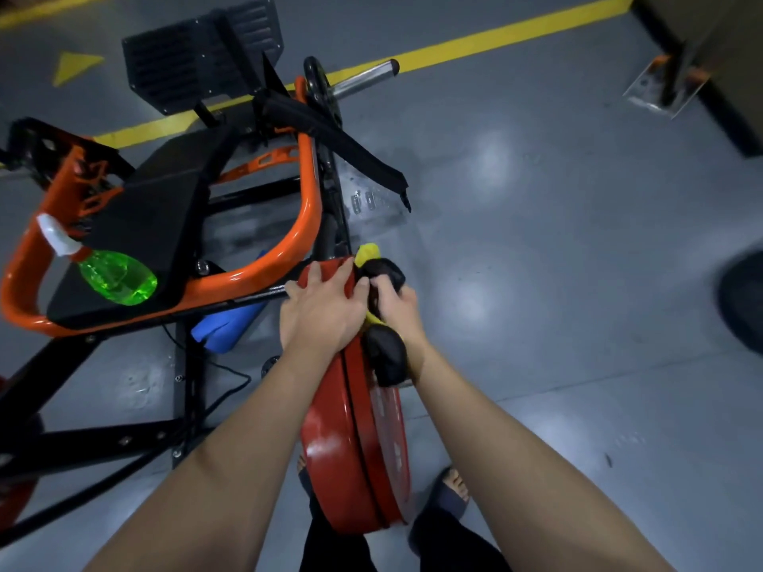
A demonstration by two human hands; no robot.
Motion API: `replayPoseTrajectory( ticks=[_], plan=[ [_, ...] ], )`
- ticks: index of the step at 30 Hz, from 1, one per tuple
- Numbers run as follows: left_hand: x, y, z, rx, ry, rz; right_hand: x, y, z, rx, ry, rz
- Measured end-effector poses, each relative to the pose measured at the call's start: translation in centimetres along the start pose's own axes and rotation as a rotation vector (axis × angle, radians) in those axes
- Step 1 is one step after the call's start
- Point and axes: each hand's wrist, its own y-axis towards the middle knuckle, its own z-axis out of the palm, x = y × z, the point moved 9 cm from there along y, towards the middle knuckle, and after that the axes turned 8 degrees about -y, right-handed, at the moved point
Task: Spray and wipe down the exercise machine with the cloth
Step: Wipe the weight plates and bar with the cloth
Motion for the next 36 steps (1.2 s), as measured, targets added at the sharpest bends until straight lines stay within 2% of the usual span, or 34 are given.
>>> replayPoseTrajectory(
  ticks=[3, 7, 10, 14, 17, 20, 24, 27, 30, 33, 36],
  plan=[
    [0.0, 0.1, -0.1, -0.006, -0.008, 0.005, -3.0, -6.0, -1.6, -0.069, -0.048, -0.061],
    [0.0, -0.1, 0.2, 0.01, 0.019, 0.007, -9.0, -12.7, -2.9, -0.059, -0.071, -0.043],
    [-0.1, -0.5, 0.2, -0.003, 0.035, 0.017, -7.5, -8.0, -2.3, -0.092, -0.089, -0.052],
    [0.1, -1.3, 0.2, -0.033, 0.027, 0.021, -1.3, 0.8, -0.3, -0.091, -0.118, -0.028],
    [0.3, -1.3, 0.1, -0.027, 0.013, 0.01, 0.1, 0.3, 0.0, -0.067, -0.088, -0.108],
    [0.2, -1.0, -0.1, -0.021, 0.004, 0.001, -4.2, -4.6, -1.3, -0.096, -0.111, -0.124],
    [0.3, 0.3, 0.1, 0.009, 0.005, -0.009, -13.9, -11.2, -3.7, -0.095, -0.136, 0.068],
    [0.0, 1.5, 0.1, 0.017, -0.016, 0.004, -16.2, -12.8, -4.2, -0.055, -0.18, 0.16],
    [-0.3, 2.8, -0.5, -0.013, -0.097, 0.056, -15.0, -11.2, -3.9, -0.097, -0.23, 0.165],
    [-0.6, 1.8, -1.7, -0.161, -0.131, 0.072, -10.5, -9.2, -2.9, -0.136, -0.197, 0.07],
    [0.5, -2.7, 0.7, -0.027, 0.001, -0.071, -5.0, -6.9, -2.2, -0.097, -0.256, -0.053]
  ],
)
